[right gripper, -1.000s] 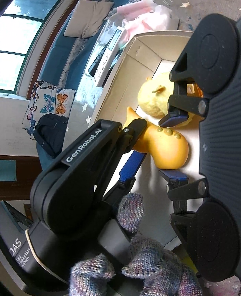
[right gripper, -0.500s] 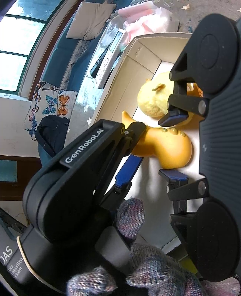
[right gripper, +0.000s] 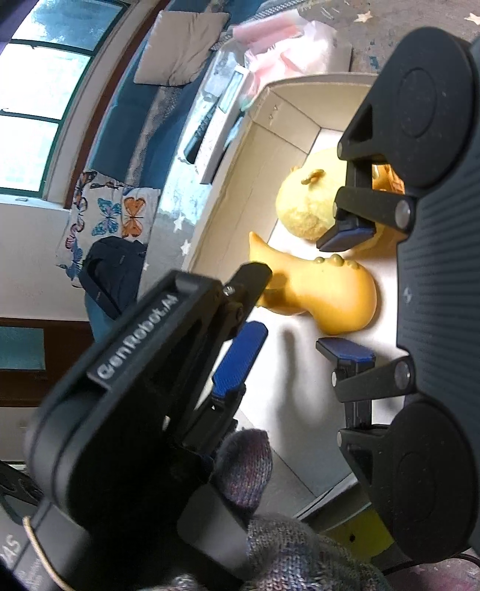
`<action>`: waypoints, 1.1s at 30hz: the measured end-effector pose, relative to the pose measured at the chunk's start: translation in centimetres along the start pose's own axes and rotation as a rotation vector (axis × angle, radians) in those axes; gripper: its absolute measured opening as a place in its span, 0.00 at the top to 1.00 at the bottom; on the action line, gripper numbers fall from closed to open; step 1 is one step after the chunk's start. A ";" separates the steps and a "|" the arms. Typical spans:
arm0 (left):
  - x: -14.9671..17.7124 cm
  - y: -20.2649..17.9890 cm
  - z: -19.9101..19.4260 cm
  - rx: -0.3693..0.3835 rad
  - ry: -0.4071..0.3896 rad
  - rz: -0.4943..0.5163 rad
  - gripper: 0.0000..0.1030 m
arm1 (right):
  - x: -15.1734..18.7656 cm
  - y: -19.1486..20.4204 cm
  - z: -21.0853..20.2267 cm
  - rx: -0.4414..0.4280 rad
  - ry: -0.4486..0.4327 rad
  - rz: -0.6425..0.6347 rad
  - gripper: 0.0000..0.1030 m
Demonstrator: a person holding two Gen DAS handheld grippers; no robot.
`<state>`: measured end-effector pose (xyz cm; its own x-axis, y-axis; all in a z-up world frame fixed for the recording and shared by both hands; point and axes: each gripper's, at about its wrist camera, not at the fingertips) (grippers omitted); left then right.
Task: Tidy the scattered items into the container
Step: 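Lower the duck into the box and open the left tool, then move the left tool down to the green clay bag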
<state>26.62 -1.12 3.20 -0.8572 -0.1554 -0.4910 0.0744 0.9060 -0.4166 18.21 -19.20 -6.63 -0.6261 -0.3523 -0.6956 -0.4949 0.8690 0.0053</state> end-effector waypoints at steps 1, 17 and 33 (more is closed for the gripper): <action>0.1 0.0 -0.3 -0.001 -0.004 0.002 0.59 | 0.0 0.1 -0.3 0.004 -0.008 -0.004 0.49; 5.0 -0.6 -7.7 0.020 -0.097 0.065 0.59 | 1.8 2.9 -8.7 0.038 -0.182 -0.029 0.36; 11.1 0.3 -12.3 0.008 -0.161 0.142 0.59 | 7.4 6.7 -12.6 0.036 -0.241 -0.027 0.18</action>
<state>10.85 2.29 7.07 -0.7457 -0.0880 -0.6605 0.1929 0.9202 -0.3405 2.66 -20.35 -2.69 -0.4487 -0.2861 -0.8466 -0.4851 0.8736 -0.0382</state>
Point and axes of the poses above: each gripper's, at about its wrist camera, not at the fingertips, and z roughly the way its jaws point, y to its left, x to its underside, and after that the axes turned 5 degrees about -x, right-handed
